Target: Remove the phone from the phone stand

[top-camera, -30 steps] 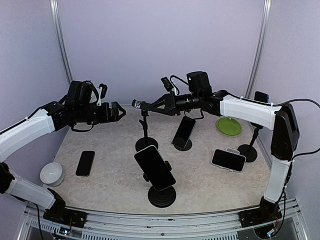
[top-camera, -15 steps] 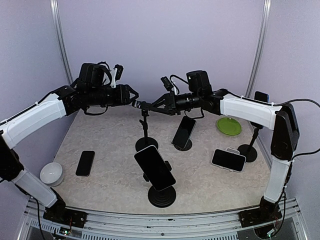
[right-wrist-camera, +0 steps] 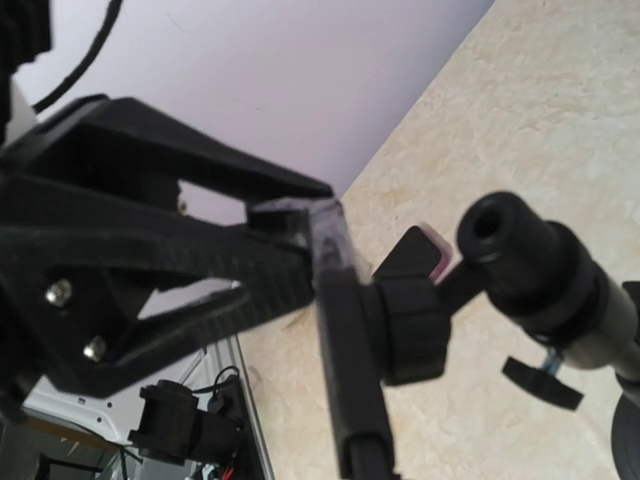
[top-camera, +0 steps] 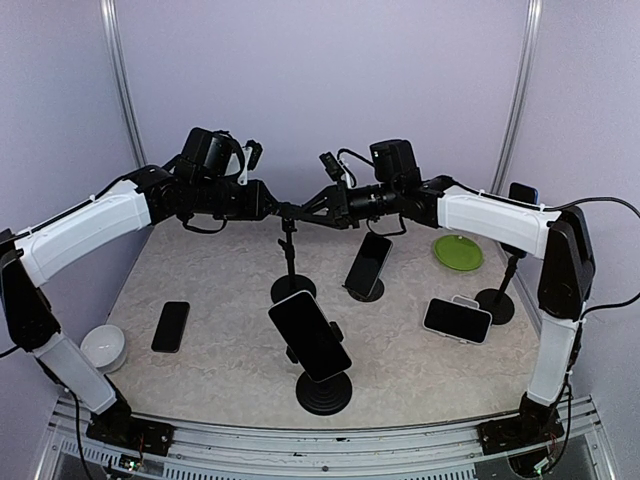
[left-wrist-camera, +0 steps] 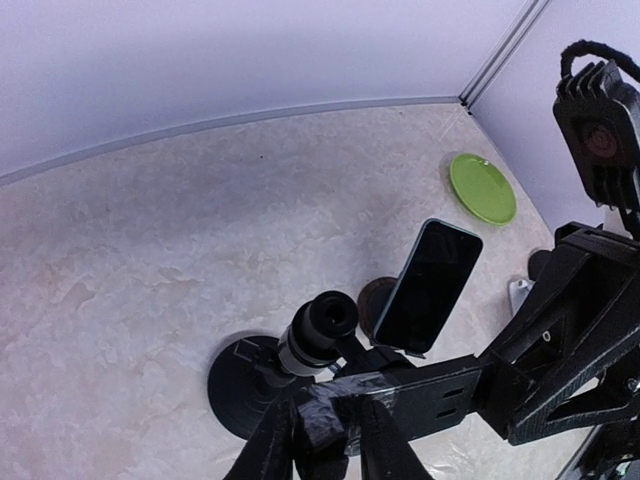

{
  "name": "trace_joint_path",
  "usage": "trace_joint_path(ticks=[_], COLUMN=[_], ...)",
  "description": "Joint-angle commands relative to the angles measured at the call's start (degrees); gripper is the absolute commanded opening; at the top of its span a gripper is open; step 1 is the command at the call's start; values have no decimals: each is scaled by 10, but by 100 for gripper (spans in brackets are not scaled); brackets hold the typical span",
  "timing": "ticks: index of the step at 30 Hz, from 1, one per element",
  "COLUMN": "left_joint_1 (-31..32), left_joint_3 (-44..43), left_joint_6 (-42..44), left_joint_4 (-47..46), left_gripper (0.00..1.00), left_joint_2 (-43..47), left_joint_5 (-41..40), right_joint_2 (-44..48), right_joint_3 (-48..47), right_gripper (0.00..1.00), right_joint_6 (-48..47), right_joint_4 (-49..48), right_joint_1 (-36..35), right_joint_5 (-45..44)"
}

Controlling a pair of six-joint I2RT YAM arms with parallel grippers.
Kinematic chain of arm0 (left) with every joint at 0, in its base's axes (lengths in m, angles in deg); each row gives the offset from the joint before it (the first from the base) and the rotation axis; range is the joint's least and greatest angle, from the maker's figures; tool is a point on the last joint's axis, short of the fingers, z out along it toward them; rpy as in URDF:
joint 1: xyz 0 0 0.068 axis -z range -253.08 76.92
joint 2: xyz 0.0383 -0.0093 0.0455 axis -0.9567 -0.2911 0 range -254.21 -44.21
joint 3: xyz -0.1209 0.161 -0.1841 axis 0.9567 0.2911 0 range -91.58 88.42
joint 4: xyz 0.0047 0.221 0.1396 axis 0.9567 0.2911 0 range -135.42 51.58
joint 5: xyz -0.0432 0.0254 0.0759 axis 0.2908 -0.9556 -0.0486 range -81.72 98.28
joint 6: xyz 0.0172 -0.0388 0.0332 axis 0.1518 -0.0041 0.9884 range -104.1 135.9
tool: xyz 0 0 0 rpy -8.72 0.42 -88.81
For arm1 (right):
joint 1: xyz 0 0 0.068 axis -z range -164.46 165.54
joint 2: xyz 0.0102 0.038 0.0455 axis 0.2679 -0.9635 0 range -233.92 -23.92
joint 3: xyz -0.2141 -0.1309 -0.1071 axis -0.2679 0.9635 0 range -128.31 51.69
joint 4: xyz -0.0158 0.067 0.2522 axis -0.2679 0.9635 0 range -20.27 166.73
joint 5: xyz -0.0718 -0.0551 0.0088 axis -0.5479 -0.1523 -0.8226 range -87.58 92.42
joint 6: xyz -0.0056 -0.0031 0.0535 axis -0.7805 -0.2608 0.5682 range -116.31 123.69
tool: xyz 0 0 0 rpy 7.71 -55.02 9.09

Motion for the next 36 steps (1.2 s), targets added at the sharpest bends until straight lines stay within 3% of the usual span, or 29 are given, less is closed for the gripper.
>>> trace_joint_path(ticks=[1,6,8,14,16,19,24,36], left_joint_1=[6,5,5,2,-2,-11,-51,-197], left_joint_3=[-19,-27,-28,-33,-39,-53,-65,-5], left_joint_6=[16,19,22,23,23,26,27,42], left_joint_4=[24,25,23,11,8,9,4,-27], left_gripper=[18,4,0,0,0,0,0,0], left_joint_2=[-6,-2,0,11,15,20,34,106], left_joint_5=[-35,-33,-32,-36,-36,-44,-37,-8], right_joint_2=[-10,-9,-8,-2,3,12,24,44], right_joint_3=[-23,-25,-26,-29,-28,-27,-23,8], right_gripper=[2,24,39,64,78,88,94,95], right_joint_6=[0,0,1,1,-1,-4,-13,-13], right_joint_4=[6,5,2,2,3,5,14,6], right_joint_1=[-5,-5,-5,-5,-5,-4,-1,9], right_joint_5=[-3,-4,-3,-4,-6,-9,-13,-10])
